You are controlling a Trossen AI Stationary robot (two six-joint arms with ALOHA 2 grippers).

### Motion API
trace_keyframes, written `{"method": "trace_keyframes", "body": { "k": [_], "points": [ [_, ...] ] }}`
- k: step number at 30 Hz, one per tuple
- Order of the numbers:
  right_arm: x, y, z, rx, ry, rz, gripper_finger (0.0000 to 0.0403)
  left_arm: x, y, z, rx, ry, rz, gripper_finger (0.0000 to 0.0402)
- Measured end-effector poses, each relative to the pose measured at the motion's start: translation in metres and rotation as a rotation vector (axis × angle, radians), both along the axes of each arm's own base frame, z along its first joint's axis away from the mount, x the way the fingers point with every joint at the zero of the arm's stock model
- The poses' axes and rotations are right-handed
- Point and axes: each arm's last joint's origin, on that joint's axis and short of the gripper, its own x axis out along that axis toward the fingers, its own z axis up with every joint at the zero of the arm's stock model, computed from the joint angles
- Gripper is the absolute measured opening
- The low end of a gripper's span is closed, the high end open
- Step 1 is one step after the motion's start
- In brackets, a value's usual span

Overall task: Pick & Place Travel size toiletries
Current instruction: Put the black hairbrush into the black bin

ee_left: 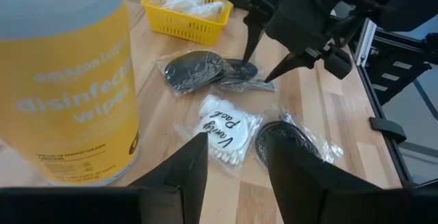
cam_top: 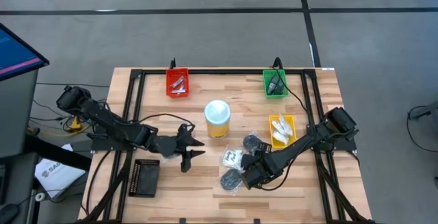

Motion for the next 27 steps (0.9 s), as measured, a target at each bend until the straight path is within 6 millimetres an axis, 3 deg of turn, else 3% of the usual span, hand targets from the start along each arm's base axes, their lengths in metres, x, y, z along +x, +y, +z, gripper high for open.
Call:
{"method": "trace_keyframes", "body": {
  "k": [7, 15, 20, 25, 27],
  "points": [
    [-0.007, -0.005, -0.011, -0.035, 0.015, -0.029, 0.0189, 0.001, 0.0, 0.001, -0.005, -0.011, 0.0, 0.014],
    [-0.013, -0.008, -0.018, -0.046, 0.033, -0.07, 0.0155, 0.001, 0.0, 0.002, -0.007, -0.02, -0.001, 0.014],
    [-0.015, -0.01, -0.021, -0.052, 0.043, -0.07, 0.0106, 0.001, -0.001, 0.002, -0.007, -0.023, -0.002, 0.014],
    [-0.015, -0.01, -0.022, -0.051, 0.045, -0.07, 0.0016, 0.001, -0.001, 0.003, -0.01, -0.028, -0.002, 0.014],
    [-0.015, -0.01, -0.022, -0.048, 0.046, -0.071, 0.001, 0.001, -0.001, 0.003, -0.009, -0.028, -0.002, 0.014]
  ]
}}
